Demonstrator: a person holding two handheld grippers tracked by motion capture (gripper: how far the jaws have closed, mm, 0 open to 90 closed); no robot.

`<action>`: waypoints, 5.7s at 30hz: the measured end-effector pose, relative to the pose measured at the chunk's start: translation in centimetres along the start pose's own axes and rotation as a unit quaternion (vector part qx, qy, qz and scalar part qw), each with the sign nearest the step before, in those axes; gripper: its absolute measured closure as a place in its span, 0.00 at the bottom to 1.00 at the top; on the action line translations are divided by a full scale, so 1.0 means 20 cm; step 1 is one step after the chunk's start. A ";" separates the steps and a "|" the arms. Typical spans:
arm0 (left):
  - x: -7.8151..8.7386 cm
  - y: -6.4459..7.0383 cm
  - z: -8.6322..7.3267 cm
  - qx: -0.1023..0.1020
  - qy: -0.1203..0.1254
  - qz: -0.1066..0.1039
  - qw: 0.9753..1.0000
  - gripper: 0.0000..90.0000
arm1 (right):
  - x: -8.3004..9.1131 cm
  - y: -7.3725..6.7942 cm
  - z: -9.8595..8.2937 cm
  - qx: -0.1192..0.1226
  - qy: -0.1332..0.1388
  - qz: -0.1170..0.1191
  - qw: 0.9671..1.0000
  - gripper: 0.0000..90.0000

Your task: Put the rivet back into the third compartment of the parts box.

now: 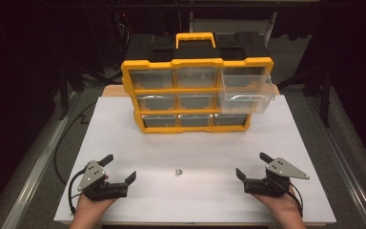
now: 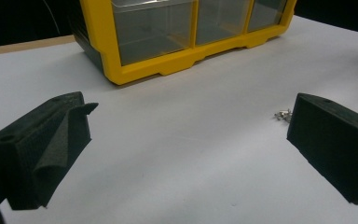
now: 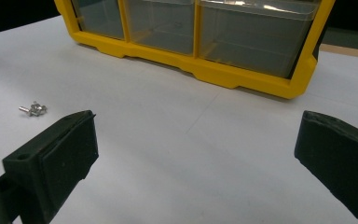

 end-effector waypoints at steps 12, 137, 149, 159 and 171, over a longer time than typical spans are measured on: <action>0.00 0.02 0.00 -0.007 -0.005 -0.011 1.000 0.00 | 0.00 0.02 0.00 0.001 -0.001 -0.004 1.000 0.00; -0.01 0.10 0.03 -0.005 0.024 -0.051 0.998 0.00 | -0.55 -0.69 0.03 0.132 -0.180 0.184 0.957 0.94; -0.03 0.10 0.03 -0.013 0.027 -0.044 0.999 0.00 | -0.29 -0.41 0.01 0.122 -0.258 0.171 0.943 0.94; -0.03 0.12 0.04 -0.019 0.034 -0.050 0.998 0.00 | -0.13 -0.26 -0.03 0.105 -0.328 0.185 0.920 0.94; -0.03 0.12 0.05 -0.012 0.038 -0.050 0.998 0.00 | -0.06 -0.18 -0.04 0.126 -0.393 0.201 0.888 0.94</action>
Point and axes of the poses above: each handheld gripper's, and its own axes: x roughly backward along the jaws, z roughly out of its top, y roughly to its right, the point moved 10 cm from there along -x, roughly forward along the jaws, and after that the axes turned 2 degrees about x, right-handed, at the moved point
